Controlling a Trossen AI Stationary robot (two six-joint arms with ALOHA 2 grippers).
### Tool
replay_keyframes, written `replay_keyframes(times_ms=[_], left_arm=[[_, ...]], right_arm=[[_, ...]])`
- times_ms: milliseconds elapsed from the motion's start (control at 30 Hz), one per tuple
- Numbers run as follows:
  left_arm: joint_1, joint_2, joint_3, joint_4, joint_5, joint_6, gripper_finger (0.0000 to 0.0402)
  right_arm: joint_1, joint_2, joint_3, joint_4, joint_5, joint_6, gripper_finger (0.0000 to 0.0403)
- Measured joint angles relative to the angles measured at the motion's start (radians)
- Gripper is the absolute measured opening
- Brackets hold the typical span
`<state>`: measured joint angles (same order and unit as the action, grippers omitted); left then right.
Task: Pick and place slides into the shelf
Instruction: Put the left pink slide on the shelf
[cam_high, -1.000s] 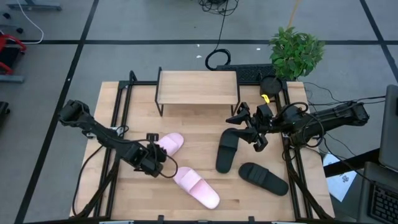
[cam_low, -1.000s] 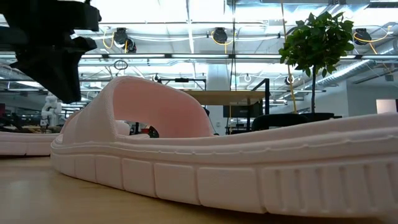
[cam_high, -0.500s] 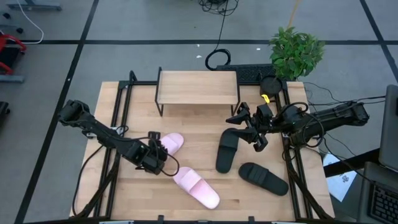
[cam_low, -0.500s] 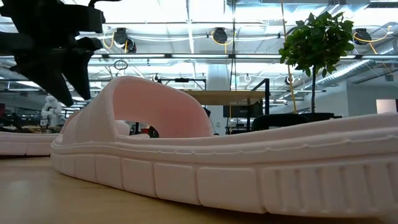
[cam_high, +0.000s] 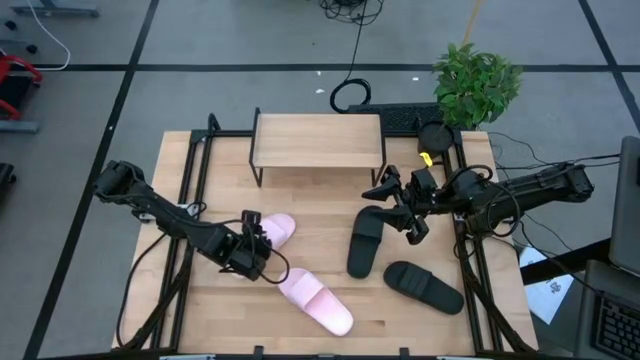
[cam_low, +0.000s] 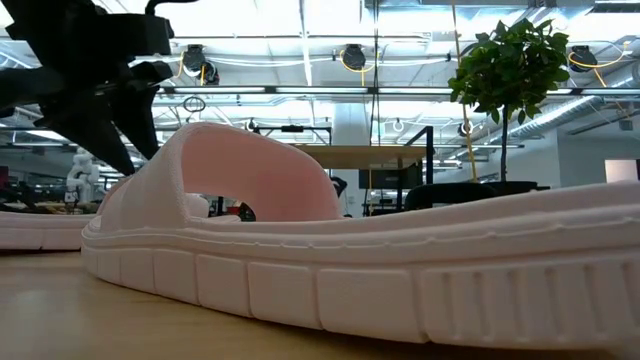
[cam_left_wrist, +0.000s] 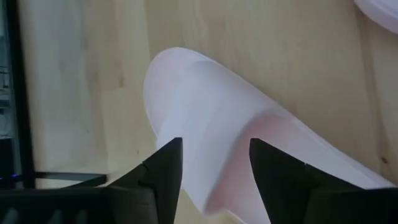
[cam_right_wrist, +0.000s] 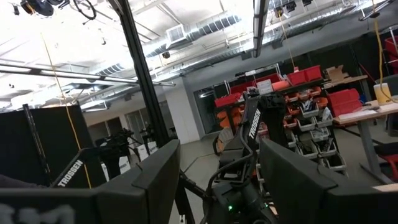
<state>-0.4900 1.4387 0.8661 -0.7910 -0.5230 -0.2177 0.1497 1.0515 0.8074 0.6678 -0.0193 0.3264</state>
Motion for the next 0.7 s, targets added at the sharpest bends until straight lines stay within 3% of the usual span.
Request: replay_keyframes(times_ms=[400, 533, 700], left_arm=[[0.022, 0.001, -0.067, 0.001, 0.034, 0.002, 0.0186], [0.036, 0.001, -0.077, 0.008, -0.025, -0.035, 0.0186], [0.053, 0.001, -0.077, 0.075, -0.022, 0.013, 0.0186]], right_arm=[[0.0, 0.0, 0.0, 0.0, 0.0, 0.001, 0.021], [0.0, 0.0, 0.0, 0.0, 0.0, 0.001, 0.021], [-0.001, 0.0, 0.0, 0.0, 0.026, -0.009, 0.021]])
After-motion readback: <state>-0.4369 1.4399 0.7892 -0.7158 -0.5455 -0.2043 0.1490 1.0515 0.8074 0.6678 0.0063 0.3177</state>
